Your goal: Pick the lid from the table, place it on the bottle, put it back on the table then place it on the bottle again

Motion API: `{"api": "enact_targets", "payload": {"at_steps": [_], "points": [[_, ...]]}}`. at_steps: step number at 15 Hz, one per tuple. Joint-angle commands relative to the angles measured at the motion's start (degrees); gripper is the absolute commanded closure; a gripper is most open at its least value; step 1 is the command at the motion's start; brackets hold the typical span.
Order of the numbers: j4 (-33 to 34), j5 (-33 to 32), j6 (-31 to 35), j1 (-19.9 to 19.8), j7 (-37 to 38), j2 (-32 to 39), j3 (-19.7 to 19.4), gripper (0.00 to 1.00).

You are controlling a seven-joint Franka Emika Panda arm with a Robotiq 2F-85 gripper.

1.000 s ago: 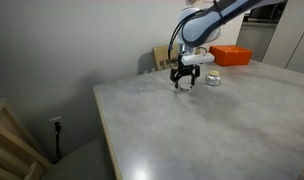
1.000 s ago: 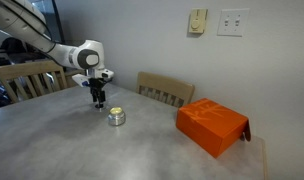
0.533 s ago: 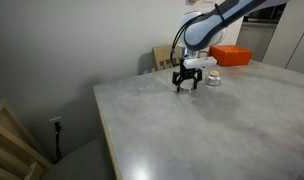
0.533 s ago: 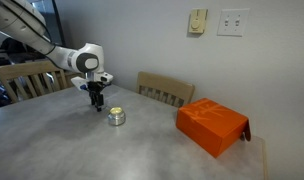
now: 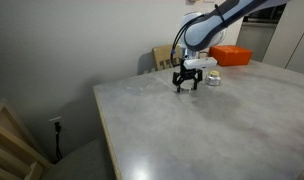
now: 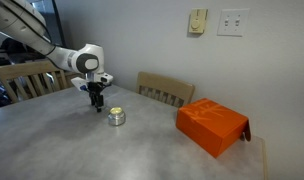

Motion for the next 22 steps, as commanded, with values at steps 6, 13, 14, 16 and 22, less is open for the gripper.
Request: {"api": "enact_targets", "payload": {"at_steps": [6,13,14,16,22], "points": [[-3.7,0.6,2.4,0.2,2.0,-1.3,-1.2,0.0],[-3.1,-0.4,4.1,0.5,3.3,-0.3,-3.2,0.0],[-3.0,-0.1,4.0,0.3,3.1,-0.3,-2.9,0.0],[-2.8,0.3,4.1,0.2,2.9,-0.1,-2.5,0.27],[-2.7,-0.1,4.2,0.6,2.7,-1.2,-2.7,0.56]]}}
